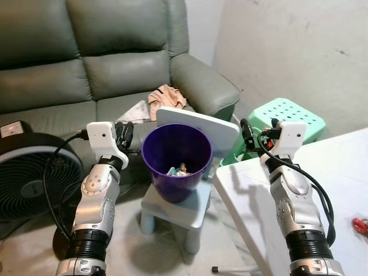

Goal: Picking trash to rubbish bin

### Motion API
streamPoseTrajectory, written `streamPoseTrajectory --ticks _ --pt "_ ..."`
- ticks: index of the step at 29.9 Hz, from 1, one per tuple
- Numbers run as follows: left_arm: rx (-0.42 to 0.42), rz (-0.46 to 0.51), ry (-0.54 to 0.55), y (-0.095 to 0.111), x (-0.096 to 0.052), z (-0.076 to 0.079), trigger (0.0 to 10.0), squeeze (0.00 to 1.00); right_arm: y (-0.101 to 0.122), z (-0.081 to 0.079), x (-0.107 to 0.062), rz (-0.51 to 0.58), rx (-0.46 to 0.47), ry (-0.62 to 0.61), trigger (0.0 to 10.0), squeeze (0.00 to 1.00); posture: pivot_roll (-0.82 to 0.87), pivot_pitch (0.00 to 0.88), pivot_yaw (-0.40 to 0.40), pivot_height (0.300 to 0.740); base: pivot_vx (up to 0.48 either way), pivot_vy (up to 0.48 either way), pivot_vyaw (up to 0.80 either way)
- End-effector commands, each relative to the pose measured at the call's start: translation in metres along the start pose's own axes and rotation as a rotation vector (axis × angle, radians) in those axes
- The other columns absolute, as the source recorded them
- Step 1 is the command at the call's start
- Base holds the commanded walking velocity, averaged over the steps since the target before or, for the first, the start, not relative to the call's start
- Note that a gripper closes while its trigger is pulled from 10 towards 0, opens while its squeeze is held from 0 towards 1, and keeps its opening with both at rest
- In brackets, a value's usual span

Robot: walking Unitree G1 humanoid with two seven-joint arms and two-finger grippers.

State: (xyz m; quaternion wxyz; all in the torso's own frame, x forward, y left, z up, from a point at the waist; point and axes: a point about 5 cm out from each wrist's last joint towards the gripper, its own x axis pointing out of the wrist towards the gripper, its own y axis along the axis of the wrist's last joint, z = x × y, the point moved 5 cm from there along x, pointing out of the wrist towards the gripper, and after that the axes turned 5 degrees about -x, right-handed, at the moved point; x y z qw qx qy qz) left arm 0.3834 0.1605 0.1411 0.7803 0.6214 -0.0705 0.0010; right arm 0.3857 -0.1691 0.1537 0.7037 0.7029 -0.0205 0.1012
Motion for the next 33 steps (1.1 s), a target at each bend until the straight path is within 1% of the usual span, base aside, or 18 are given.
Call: streamPoseTrajectory --ticks 1,6,8,9,10,12,15,17,19,23,33 --pt "0.013 0.002 -0.004 0.001 0.002 0.001 10.0 0.0 0.002 -0.001 -0.001 0.004 -0.01 0.008 10.0 0.0 0.12 0.0 -0.043 0.74 0.0 0.0 -0.77" --pt "0.003 0.003 -0.007 0.002 0.001 -0.001 10.0 0.0 0.001 -0.001 -0.001 0.002 -0.012 0.007 10.0 0.0 0.12 0.0 -0.042 0.74 0.0 0.0 -0.77" --pt "0.0 0.007 -0.002 0.004 0.002 -0.005 10.0 0.0 0.001 0.0 -0.002 0.001 -0.013 0.006 10.0 0.0 0.12 0.0 -0.041 0.74 0.0 0.0 -0.77" --pt "0.0 0.013 0.01 0.007 0.003 -0.011 10.0 0.0 0.001 0.0 -0.002 0.0 -0.014 0.005 10.0 0.0 0.12 0.0 -0.041 0.74 0.0 0.0 -0.77" --pt "0.002 0.017 0.016 0.009 0.004 -0.014 10.0 0.0 0.001 0.0 -0.001 0.0 -0.016 0.005 10.0 0.0 0.12 0.0 -0.041 0.74 0.0 0.0 -0.77" --pt "0.004 0.017 0.021 0.01 0.004 -0.016 10.0 0.0 0.0 0.001 -0.001 -0.001 -0.017 0.006 10.0 0.0 0.12 0.0 -0.041 0.74 0.0 0.0 -0.77" --pt "0.012 0.012 0.029 0.01 0.005 -0.018 10.0 0.0 0.001 0.0 -0.001 -0.001 -0.018 0.008 10.0 0.0 0.12 0.0 -0.043 0.74 0.0 0.36 -0.77" --pt "0.013 0.014 0.034 0.009 0.004 -0.018 10.0 0.0 0.001 0.0 -0.001 -0.001 -0.02 0.01 10.0 0.0 0.13 0.0 -0.044 0.74 0.0 0.467 -0.77" --pt "0.002 0.019 0.032 0.009 0.004 -0.017 10.0 0.0 0.0 -0.001 -0.001 -0.004 -0.024 0.012 10.0 0.0 0.13 0.0 -0.045 0.74 0.0 0.0 -0.77" --pt "0.013 -0.001 0.029 0.005 0.004 -0.014 10.0 0.0 0.0 -0.001 -0.002 -0.005 -0.025 0.015 10.0 0.0 0.13 0.0 -0.047 0.74 0.0 0.0 -0.77" --pt "0.015 -0.028 0.045 0.0 0.004 -0.017 10.0 0.0 -0.001 -0.001 -0.004 -0.01 -0.032 0.019 10.0 0.0 0.13 0.0 -0.047 0.74 0.0 0.0 -0.77"
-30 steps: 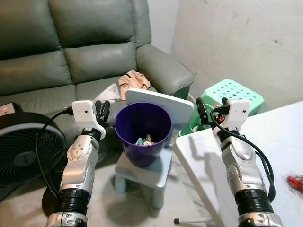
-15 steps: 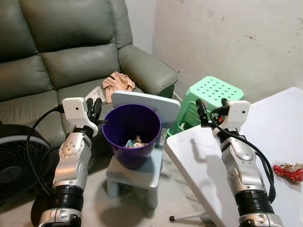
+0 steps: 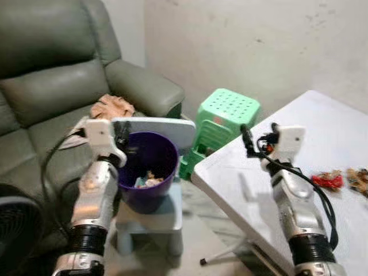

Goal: Picking trash to rubbish bin

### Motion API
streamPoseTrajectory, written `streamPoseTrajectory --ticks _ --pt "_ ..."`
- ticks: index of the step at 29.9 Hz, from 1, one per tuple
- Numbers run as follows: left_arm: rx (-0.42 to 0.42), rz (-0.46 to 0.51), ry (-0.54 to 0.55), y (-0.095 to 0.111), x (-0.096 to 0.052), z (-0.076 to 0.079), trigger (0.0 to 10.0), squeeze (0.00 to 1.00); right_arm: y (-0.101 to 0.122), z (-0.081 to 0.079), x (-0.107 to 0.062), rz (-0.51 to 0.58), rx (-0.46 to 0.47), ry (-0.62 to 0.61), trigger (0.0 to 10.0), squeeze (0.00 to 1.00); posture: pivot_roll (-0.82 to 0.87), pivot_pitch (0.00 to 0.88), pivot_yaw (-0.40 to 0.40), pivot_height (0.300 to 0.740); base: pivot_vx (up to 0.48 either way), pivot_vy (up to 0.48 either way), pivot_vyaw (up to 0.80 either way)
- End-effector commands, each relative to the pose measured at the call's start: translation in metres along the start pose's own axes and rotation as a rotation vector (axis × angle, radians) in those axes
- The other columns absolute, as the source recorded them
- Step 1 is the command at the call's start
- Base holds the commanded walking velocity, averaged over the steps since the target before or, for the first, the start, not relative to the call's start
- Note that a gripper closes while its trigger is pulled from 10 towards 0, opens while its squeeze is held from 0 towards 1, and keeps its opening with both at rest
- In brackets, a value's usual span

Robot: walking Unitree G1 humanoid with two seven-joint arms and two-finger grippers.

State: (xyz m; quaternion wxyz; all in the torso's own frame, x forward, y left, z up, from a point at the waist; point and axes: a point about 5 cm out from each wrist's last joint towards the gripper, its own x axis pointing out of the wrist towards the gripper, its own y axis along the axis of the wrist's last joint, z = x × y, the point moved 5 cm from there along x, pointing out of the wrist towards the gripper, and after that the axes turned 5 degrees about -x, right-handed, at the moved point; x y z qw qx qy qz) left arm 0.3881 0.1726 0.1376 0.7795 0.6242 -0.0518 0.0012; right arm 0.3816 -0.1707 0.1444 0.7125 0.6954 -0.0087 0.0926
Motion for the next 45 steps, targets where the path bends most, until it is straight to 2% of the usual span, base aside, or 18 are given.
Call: streamPoseTrajectory --ticks 1,12,22,31,45 --pt "0.009 -0.004 0.015 0.001 0.001 -0.004 10.0 0.0 0.007 -0.002 0.002 0.02 -0.011 0.013 10.0 0.0 0.13 0.0 -0.047 0.74 0.0 0.0 -0.77" --pt "0.018 -0.017 -0.014 -0.003 0.0 0.005 10.0 0.0 0.006 -0.002 0.001 0.015 -0.016 0.014 10.0 0.0 0.12 0.0 -0.047 0.74 0.0 0.0 -0.77" --pt "0.024 -0.032 -0.08 -0.009 -0.004 0.023 10.0 0.0 0.005 -0.002 0.0 0.011 -0.005 0.01 10.0 0.0 0.13 0.0 -0.048 0.74 0.0 0.0 -0.77" --pt "0.011 -0.039 -0.087 -0.01 -0.006 0.027 10.0 0.0 0.004 -0.007 -0.002 0.005 0.015 0.036 10.0 0.0 0.13 0.0 -0.049 0.74 0.0 0.0 0.0" --pt "-0.007 -0.035 -0.076 -0.009 -0.007 0.028 10.0 0.0 0.001 -0.004 -0.002 -0.018 0.017 0.037 10.0 0.0 0.13 0.0 -0.046 0.74 0.0 0.0 0.0"
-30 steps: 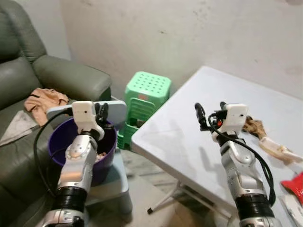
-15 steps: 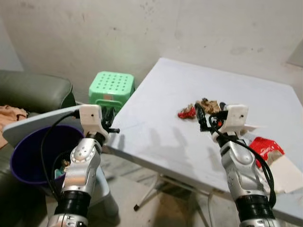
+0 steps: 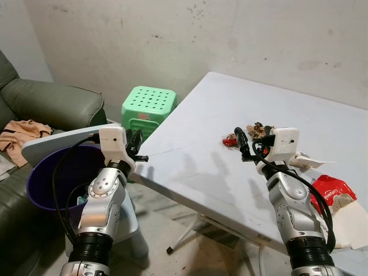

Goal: Picking trash to rubbish bin

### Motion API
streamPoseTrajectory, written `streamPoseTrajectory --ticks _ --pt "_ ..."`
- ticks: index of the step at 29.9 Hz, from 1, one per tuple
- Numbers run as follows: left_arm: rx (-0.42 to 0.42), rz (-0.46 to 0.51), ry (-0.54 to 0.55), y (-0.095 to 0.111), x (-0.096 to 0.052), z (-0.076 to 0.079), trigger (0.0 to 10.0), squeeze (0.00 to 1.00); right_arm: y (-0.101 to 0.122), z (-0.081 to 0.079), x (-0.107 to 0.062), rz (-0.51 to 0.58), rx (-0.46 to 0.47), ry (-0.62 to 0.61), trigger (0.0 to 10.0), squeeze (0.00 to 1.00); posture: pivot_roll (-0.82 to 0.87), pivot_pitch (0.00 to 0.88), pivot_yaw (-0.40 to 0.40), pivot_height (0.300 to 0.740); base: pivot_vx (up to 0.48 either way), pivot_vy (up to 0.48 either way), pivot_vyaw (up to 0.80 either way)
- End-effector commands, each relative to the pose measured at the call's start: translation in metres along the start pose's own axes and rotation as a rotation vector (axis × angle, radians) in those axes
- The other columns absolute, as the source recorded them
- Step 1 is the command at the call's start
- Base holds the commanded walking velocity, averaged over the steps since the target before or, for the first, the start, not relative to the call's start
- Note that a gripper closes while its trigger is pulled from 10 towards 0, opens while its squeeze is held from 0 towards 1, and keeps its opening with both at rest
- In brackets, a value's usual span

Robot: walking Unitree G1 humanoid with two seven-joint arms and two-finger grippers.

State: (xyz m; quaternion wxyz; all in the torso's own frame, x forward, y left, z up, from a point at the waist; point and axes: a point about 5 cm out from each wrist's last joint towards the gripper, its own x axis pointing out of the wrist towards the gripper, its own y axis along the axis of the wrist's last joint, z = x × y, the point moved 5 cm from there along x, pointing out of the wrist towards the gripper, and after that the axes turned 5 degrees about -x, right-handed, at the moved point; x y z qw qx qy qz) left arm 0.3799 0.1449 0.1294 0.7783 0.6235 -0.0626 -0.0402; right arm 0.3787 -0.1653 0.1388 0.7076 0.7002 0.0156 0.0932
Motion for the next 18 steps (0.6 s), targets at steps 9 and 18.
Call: streamPoseTrajectory --ticks 9,18 --pt "-0.018 0.025 -0.02 0.0074 0.0005 0.0054 10.0 0.0 0.0036 0.0005 -0.0001 0.0 -0.01 0.012 10.0 0.0 0.13 0.012 -0.044 0.74 0.399 0.0 0.0" --pt "-0.014 0.023 -0.019 0.008 0.0008 0.0057 10.0 0.0 0.0037 0.0004 0.0001 -0.004 -0.016 0.019 10.0 0.0 0.13 0.013 -0.043 0.74 0.473 0.0 0.0"
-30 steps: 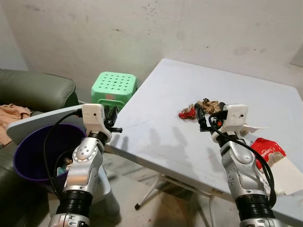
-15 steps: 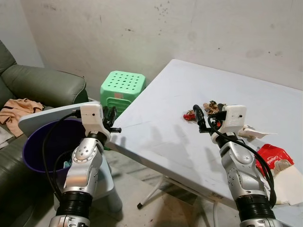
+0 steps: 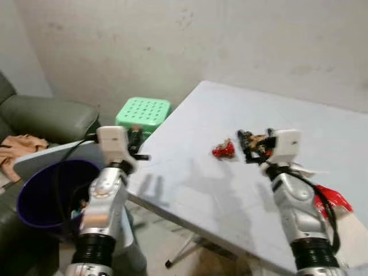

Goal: Picking trash to rubbish bin

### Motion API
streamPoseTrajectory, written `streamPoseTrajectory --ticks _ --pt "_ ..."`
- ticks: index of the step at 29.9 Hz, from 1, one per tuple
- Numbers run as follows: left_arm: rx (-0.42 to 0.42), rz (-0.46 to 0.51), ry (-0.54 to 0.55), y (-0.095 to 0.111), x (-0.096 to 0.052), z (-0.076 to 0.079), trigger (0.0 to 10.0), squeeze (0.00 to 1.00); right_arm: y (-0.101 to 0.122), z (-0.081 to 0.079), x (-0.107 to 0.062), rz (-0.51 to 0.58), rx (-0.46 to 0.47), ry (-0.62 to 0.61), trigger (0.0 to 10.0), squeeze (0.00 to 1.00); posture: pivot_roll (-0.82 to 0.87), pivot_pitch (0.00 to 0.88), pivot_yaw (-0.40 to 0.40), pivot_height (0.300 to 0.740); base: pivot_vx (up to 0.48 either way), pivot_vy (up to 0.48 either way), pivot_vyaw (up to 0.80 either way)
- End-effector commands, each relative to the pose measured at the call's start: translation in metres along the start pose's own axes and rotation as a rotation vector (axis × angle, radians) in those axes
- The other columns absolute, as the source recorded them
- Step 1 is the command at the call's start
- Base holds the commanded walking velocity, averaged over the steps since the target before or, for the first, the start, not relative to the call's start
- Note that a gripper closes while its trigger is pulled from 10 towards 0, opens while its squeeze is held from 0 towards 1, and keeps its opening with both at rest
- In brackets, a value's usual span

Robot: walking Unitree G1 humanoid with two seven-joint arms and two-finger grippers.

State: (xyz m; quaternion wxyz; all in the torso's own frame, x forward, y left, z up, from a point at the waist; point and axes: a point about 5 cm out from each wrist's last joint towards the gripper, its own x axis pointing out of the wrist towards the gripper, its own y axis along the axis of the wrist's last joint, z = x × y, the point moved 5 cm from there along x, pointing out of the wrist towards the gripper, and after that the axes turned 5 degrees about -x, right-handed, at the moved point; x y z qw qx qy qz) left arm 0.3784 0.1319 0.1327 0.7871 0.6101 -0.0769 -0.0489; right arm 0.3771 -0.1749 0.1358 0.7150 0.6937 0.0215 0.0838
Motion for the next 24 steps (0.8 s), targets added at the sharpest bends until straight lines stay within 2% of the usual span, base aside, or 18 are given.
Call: streamPoseTrajectory --ticks 1,3,15,18,24 --pt "0.018 0.016 0.014 0.008 0.0 -0.007 10.0 0.0 0.007 -0.009 0.003 0.018 0.003 0.024 10.0 0.0 0.13 0.013 -0.043 0.74 0.472 0.0 0.0" --pt "0.021 0.026 0.014 0.01 0.0 -0.006 10.0 0.0 0.007 -0.009 0.003 0.017 -0.001 0.029 10.0 0.0 0.13 0.014 -0.044 0.74 0.364 0.0 0.0" --pt "0.033 0.045 0.024 0.012 0.001 -0.003 10.0 0.0 0.004 -0.016 0.005 -0.013 -0.04 0.126 10.0 0.0 0.13 0.013 -0.052 0.74 0.0 0.0 0.0" --pt "0.032 0.048 0.015 0.011 0.0 0.001 10.0 0.0 0.0 -0.025 0.004 -0.044 -0.062 0.242 10.0 0.0 0.13 0.013 -0.055 0.74 0.0 0.0 0.0" --pt "0.039 0.032 -0.025 0.006 -0.003 0.01 10.0 0.0 -0.004 -0.03 0.002 -0.073 -0.088 0.326 10.0 0.0 0.13 0.01 -0.059 0.74 0.0 0.0 0.0"
